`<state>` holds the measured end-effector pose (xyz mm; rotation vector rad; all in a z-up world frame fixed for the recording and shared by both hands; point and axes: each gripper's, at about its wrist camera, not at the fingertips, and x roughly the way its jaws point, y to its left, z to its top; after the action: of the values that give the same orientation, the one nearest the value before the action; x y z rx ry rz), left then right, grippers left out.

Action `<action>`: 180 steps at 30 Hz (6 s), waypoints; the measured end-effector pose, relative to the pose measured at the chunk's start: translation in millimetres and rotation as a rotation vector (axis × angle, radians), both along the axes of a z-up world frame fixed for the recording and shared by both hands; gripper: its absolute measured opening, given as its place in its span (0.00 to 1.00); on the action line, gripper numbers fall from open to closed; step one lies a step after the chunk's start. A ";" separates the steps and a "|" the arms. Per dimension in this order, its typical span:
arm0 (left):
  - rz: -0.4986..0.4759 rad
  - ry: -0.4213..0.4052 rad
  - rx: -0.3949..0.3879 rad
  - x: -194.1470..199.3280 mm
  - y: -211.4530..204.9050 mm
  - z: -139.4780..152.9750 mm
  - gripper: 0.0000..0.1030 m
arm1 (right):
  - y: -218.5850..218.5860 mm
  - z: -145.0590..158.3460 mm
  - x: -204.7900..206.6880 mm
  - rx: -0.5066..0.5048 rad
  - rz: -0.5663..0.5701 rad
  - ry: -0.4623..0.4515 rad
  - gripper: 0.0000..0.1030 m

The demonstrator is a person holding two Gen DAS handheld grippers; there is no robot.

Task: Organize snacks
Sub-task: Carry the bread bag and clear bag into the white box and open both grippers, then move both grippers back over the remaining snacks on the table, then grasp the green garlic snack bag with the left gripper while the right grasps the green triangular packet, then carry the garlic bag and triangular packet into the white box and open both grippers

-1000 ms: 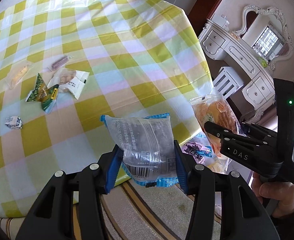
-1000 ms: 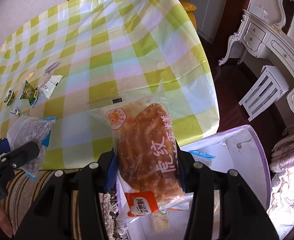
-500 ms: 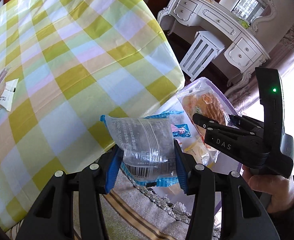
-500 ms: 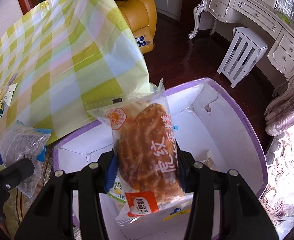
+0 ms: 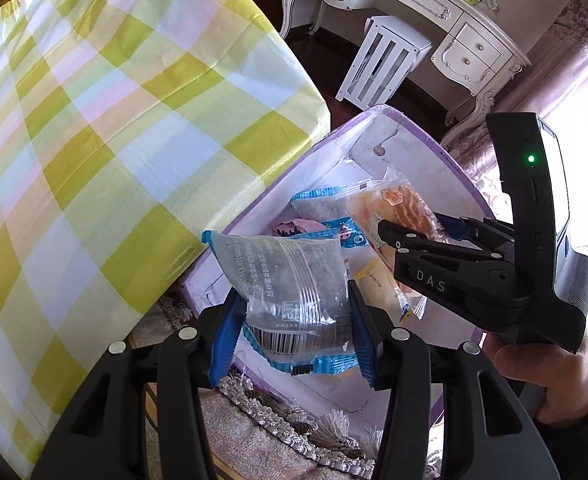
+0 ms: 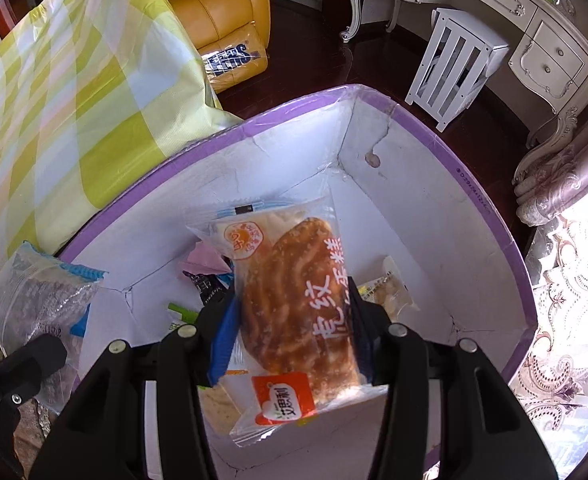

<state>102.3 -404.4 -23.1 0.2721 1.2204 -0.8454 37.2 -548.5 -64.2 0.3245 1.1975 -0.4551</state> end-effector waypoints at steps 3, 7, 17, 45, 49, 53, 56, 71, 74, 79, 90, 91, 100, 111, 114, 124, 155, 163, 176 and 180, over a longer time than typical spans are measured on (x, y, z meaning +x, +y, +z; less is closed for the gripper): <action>-0.004 0.020 0.009 1.0 -3.9 -5.1 0.49 | -0.6 -0.9 0.3 -0.005 -0.005 0.009 0.51; 0.005 0.033 -0.011 2.5 -0.8 -5.0 0.54 | -2.1 2.0 2.2 -0.026 -0.023 0.007 0.67; 0.067 -0.052 -0.080 6.3 24.0 21.1 0.70 | 12.7 27.1 11.7 -0.035 -0.022 -0.047 0.74; 0.564 -0.264 -0.104 96.9 226.7 63.5 0.72 | 161.4 111.3 102.2 0.002 0.181 -0.309 0.75; 0.618 -0.272 -0.096 105.6 254.2 62.4 0.72 | 190.9 114.3 118.8 -0.004 0.233 -0.328 0.75; 0.681 -0.278 -0.089 111.5 287.9 61.4 0.72 | 216.8 113.2 133.0 -0.010 0.274 -0.346 0.75; 0.730 -0.282 -0.084 115.4 313.3 58.8 0.72 | 233.5 110.2 142.0 -0.021 0.297 -0.349 0.75; 0.979 -0.225 -0.123 138.8 438.9 35.8 0.71 | 286.9 98.5 177.1 -0.017 0.438 -0.370 0.75; 1.039 -0.187 -0.141 139.8 462.5 25.2 0.68 | 299.5 90.0 185.4 -0.016 0.485 -0.344 0.75; 1.072 -0.138 -0.183 139.5 478.9 11.0 0.60 | 313.9 81.4 198.8 -0.019 0.518 -0.327 0.75; 0.999 -0.147 -0.131 155.5 453.9 2.5 0.61 | 363.5 79.2 184.3 -0.105 0.808 -0.306 0.75; 0.991 -0.144 -0.132 158.3 450.9 2.5 0.61 | 366.0 76.9 185.3 -0.107 0.821 -0.301 0.75; 0.917 -0.205 -0.008 172.2 420.2 1.2 0.61 | 370.8 63.3 200.5 -0.103 0.851 -0.283 0.75; 0.874 -0.252 0.045 159.4 419.2 0.2 0.38 | 369.8 56.3 201.1 -0.061 0.840 -0.264 0.59; 0.871 -0.261 0.047 155.1 418.9 -0.5 0.38 | 365.7 59.3 198.4 -0.040 0.822 -0.275 0.58; 0.862 -0.281 0.072 149.8 414.2 -0.9 0.37 | 385.1 57.2 187.5 -0.143 0.896 -0.277 0.44; 0.772 -0.377 -0.026 111.9 358.2 52.3 0.33 | 329.9 90.1 151.9 -0.126 0.728 -0.320 0.27; 0.628 -0.373 -0.077 90.7 295.2 63.8 0.33 | 290.1 102.0 127.9 -0.131 0.653 -0.318 0.27; 0.379 -0.330 -0.098 51.9 192.6 62.7 0.33 | 195.4 91.1 84.2 -0.151 0.486 -0.244 0.27; 0.293 -0.290 -0.111 39.6 159.8 59.1 0.33 | 164.4 82.7 70.3 -0.143 0.426 -0.217 0.27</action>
<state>141.9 -244.6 36.0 0.1161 0.9116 -0.5934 107.5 -384.2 18.5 -0.0093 0.9809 -0.1284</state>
